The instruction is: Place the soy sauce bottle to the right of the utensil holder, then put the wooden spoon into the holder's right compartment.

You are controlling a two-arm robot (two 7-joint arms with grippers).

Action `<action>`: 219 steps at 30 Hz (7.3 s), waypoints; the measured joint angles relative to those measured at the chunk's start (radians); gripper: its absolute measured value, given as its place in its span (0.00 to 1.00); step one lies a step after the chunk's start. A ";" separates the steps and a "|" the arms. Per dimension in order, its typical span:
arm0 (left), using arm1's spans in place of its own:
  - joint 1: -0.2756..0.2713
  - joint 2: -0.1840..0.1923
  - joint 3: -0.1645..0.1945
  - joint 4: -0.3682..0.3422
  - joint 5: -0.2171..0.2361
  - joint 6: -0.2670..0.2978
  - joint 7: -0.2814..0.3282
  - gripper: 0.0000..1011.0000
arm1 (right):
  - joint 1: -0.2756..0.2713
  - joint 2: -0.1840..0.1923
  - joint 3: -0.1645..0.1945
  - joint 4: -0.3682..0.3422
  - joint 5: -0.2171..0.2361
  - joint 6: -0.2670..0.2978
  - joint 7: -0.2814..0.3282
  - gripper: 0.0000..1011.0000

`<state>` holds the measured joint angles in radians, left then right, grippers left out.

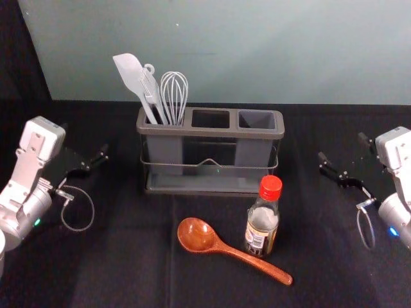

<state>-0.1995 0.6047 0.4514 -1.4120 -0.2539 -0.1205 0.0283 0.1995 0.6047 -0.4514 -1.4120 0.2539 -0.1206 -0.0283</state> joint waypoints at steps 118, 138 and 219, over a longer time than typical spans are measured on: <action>0.000 0.000 0.000 0.000 0.000 0.000 0.000 0.99 | -0.373 0.158 0.244 -0.415 0.366 -0.002 0.635 0.99; 0.000 0.000 0.000 0.000 0.000 0.000 0.000 0.99 | -0.240 0.092 0.148 -0.323 0.275 -0.025 0.673 0.99; 0.000 0.000 0.000 0.000 0.000 0.000 0.000 0.99 | -0.151 0.040 0.101 -0.310 0.305 0.060 0.606 0.38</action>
<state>-0.1995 0.6047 0.4514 -1.4120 -0.2539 -0.1205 0.0283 0.0487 0.6443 -0.3506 -1.7217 0.5592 -0.0609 0.5775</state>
